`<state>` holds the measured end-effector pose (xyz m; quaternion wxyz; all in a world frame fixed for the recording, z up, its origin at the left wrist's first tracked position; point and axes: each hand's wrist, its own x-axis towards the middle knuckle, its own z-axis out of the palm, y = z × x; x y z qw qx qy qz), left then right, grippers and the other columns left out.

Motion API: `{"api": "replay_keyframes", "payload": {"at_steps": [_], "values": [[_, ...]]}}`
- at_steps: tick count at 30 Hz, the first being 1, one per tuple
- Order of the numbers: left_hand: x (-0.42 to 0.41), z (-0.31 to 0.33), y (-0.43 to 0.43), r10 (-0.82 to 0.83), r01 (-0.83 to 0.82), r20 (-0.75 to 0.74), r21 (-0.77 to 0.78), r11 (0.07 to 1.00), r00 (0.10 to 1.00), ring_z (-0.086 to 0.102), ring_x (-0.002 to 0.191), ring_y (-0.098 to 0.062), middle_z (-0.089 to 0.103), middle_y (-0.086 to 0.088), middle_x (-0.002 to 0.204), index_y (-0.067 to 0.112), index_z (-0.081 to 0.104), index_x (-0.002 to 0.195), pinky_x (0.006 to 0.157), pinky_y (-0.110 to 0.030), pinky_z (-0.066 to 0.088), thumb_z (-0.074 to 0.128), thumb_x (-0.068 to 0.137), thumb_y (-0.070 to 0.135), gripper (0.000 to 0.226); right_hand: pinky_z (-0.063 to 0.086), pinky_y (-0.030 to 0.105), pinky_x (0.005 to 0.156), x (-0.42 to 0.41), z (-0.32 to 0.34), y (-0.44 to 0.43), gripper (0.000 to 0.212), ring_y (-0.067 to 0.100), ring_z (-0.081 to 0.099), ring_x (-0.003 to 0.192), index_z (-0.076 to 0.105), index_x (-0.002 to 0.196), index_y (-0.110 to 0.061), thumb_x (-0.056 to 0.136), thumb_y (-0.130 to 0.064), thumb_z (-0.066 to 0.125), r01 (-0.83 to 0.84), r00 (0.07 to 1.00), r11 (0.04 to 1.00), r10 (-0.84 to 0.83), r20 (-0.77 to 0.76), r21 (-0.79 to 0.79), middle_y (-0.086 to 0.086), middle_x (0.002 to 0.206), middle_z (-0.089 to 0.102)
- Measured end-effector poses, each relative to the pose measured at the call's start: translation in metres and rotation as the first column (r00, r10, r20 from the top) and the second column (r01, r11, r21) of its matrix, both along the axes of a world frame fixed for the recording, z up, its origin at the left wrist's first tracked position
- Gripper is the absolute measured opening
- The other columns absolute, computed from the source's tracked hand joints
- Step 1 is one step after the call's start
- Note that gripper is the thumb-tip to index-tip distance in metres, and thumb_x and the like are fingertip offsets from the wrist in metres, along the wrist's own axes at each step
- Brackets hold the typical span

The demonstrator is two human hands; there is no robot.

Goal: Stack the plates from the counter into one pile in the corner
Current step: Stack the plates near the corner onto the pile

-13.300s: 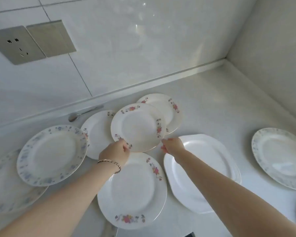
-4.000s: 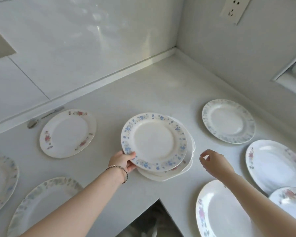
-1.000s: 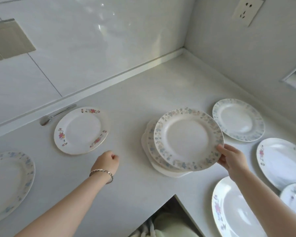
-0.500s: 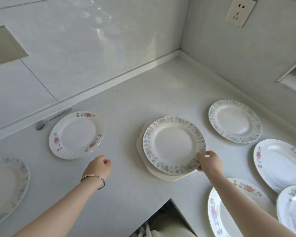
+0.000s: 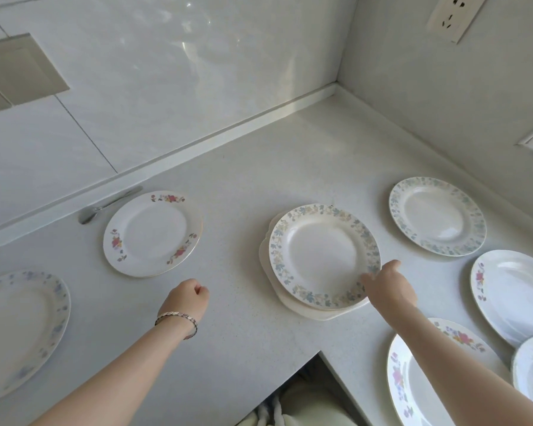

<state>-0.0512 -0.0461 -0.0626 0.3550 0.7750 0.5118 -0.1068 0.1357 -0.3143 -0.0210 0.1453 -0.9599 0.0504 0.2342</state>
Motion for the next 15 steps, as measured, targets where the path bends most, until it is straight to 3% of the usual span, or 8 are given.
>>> {"api": "replay_keyframes", "payload": {"at_steps": [3, 5, 7, 9, 12, 15], "values": [[-0.009, -0.002, 0.007, 0.078, -0.078, -0.004, -0.066, 0.995, 0.997, 0.065, 0.068, -0.036, 0.066, -0.022, 0.07, 0.013, 0.042, 0.06, 0.075, -0.04, 0.054, 0.043, 0.086, 0.014, 0.026, 0.04, 0.03, 0.06, -0.01, 0.018, 0.029, 0.043, 0.029, 0.061, 0.074, 0.029, 0.131, -0.01, 0.093, -0.025, 0.044, -0.21, 0.969, 0.976, 0.215, 0.122, -0.053, 0.01, 0.089, 0.063], [-0.014, 0.001, 0.015, 0.235, -0.227, 0.021, -0.177, 0.958, 0.972, 0.057, 0.056, -0.029, 0.058, -0.014, 0.058, 0.009, 0.043, 0.065, 0.061, -0.033, 0.048, 0.04, 0.088, 0.009, 0.023, 0.045, 0.029, 0.058, -0.022, 0.026, 0.057, 0.041, 0.023, 0.061, 0.067, 0.033, 0.131, -0.018, 0.094, -0.031, 0.042, -0.382, 0.92, 0.924, 0.381, 0.096, -0.012, 0.0, 0.077, 0.062], [-0.017, 0.002, 0.029, 0.45, -0.404, 0.067, -0.337, 0.85, 0.891, 0.055, 0.046, -0.023, 0.054, -0.01, 0.06, 0.007, 0.044, 0.067, 0.052, -0.026, 0.039, 0.04, 0.091, 0.006, 0.024, 0.047, 0.028, 0.063, -0.032, 0.027, 0.086, 0.036, 0.02, 0.063, 0.074, 0.041, 0.128, -0.023, 0.093, -0.033, 0.042, -0.512, 0.858, 0.858, 0.511, 0.048, 0.019, 0.0, 0.08, 0.067], [-0.02, -0.001, 0.049, 0.643, -0.532, 0.119, -0.459, 0.712, 0.757, 0.058, 0.037, -0.017, 0.051, -0.008, 0.066, 0.007, 0.047, 0.069, 0.052, -0.026, 0.039, 0.043, 0.093, 0.005, 0.024, 0.042, 0.027, 0.07, -0.042, 0.025, 0.113, 0.034, 0.023, 0.062, 0.095, 0.046, 0.126, -0.024, 0.094, -0.033, 0.042, -0.569, 0.822, 0.821, 0.569, 0.017, 0.045, 0.003, 0.098, 0.068], [-0.021, -0.006, 0.081, 0.849, -0.637, 0.171, -0.591, 0.495, 0.501, 0.056, 0.057, -0.016, 0.051, -0.006, 0.071, 0.003, 0.05, 0.094, 0.063, -0.031, 0.047, 0.048, 0.093, 0.005, 0.003, 0.039, 0.028, 0.078, -0.057, 0.02, 0.146, 0.035, 0.027, 0.058, 0.109, 0.047, 0.129, -0.022, 0.095, -0.029, 0.039, -0.621, 0.78, 0.782, 0.624, -0.046, 0.059, 0.007, 0.117, 0.063], [-0.018, -0.013, 0.104, 0.941, -0.621, 0.129, -0.722, 0.306, 0.314, 0.063, 0.084, -0.023, 0.059, -0.009, 0.081, 0.002, 0.052, 0.083, 0.098, -0.037, 0.049, 0.048, 0.094, 0.005, 0.012, 0.042, 0.028, 0.087, -0.067, 0.015, 0.165, 0.037, 0.026, 0.056, 0.113, 0.046, 0.131, -0.022, 0.095, -0.028, 0.038, -0.644, 0.758, 0.762, 0.647, -0.079, 0.06, 0.006, 0.123, 0.06]]}}
